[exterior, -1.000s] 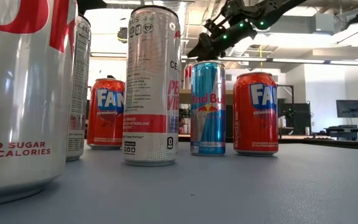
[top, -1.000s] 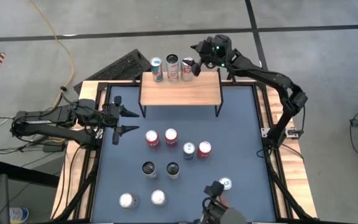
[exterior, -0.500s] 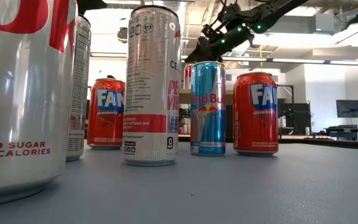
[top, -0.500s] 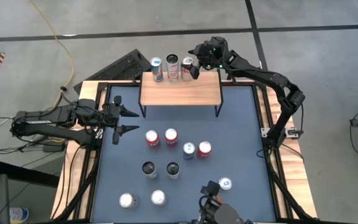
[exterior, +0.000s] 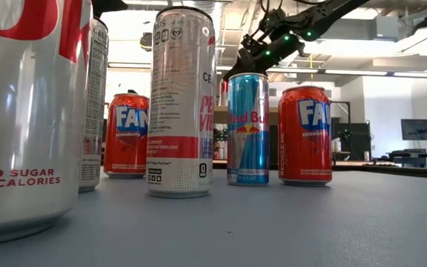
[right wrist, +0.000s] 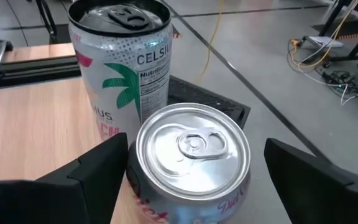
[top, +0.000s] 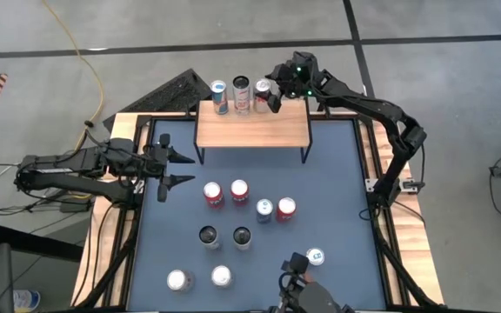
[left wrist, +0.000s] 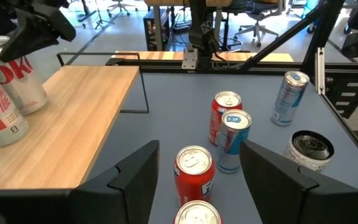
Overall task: Place canned beverage on shelf
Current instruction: Put the right silver soda can on the shelf
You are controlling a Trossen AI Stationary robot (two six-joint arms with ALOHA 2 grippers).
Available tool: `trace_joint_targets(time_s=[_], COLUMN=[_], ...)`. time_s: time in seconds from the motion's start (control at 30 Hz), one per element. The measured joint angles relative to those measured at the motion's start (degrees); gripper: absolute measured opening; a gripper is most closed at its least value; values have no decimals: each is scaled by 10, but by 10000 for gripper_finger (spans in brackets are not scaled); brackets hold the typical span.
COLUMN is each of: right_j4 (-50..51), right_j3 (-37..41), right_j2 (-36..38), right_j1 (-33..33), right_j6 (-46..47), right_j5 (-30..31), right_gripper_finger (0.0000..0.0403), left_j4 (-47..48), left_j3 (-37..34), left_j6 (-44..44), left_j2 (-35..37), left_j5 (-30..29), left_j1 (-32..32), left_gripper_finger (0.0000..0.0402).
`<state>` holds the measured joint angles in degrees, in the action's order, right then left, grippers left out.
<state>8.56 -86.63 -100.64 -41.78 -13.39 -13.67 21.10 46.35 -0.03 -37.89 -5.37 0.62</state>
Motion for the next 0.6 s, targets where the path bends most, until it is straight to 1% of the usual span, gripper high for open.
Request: trace_joint_targets(time_s=[0.2,0.43,0.6], right_j4=[3,21,29], right_j3=[0,-1,-1], right_j2=[0,2,4], right_j1=[0,0,0], right_j6=[-1,-6,-8], right_j5=[0,0,0], right_gripper_finger=[328,271,258], left_j4=[0,0,3], left_j3=[0,0,0], left_j6=[0,0,-1], left_j2=[0,0,0], left_j5=[0,0,0], left_j1=[0,0,0], left_gripper_finger=[213,213,213])
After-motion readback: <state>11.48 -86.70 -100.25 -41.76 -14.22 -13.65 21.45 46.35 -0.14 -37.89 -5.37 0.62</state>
